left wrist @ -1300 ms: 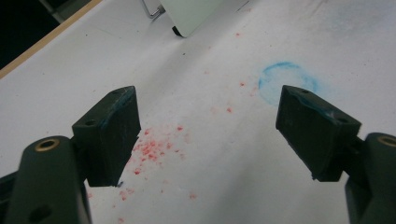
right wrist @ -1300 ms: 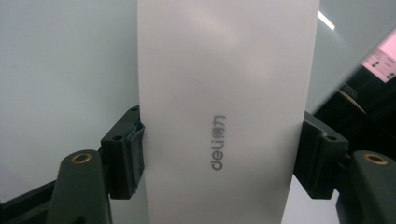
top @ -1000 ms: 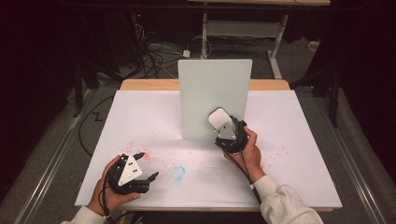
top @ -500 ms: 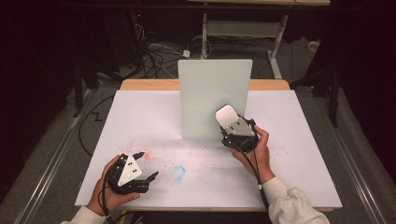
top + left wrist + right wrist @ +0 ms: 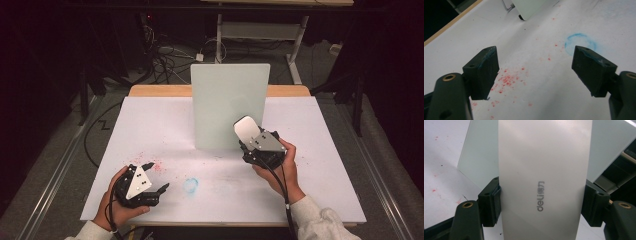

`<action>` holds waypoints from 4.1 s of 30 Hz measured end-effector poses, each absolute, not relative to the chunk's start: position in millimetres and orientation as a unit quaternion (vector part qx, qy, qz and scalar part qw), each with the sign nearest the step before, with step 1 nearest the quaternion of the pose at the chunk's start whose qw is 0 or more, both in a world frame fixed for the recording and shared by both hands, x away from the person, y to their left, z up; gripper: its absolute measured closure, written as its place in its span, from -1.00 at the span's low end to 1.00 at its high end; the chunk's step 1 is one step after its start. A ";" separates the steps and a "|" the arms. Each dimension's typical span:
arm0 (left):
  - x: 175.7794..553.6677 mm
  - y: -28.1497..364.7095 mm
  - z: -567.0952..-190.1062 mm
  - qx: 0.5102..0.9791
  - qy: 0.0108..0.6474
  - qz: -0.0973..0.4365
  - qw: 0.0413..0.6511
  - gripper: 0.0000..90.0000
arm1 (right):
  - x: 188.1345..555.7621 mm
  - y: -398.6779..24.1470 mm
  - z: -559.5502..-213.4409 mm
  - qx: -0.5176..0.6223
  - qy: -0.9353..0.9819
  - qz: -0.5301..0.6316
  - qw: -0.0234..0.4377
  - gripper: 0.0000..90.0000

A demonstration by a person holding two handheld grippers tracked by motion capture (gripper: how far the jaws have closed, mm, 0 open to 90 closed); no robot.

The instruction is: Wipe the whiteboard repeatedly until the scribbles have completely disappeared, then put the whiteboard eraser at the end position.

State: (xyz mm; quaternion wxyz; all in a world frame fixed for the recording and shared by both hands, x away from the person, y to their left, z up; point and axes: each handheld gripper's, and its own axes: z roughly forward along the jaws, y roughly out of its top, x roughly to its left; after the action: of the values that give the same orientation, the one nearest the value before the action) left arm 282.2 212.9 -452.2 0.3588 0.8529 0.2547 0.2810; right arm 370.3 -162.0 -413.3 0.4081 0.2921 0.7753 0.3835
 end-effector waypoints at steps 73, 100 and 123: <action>284.1 209.2 -453.3 0.859 0.247 0.272 0.356 -0.53 | 336.9 -121.2 -435.4 0.063 0.940 0.294 0.159 -0.40; 284.1 209.8 -452.5 0.856 0.250 0.276 0.359 -0.53 | 335.1 -238.2 -431.6 0.287 0.794 0.396 0.360 -0.58; 284.2 206.8 -452.7 0.858 0.246 0.274 0.357 -0.53 | 310.0 -261.5 -448.4 0.325 0.763 0.391 0.399 -0.63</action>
State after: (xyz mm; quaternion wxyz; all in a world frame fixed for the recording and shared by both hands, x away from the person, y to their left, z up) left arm 284.2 206.8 -452.7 0.3573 0.8583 0.2464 0.2738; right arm 310.0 -261.5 -448.4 0.3990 0.3254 0.7628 0.3912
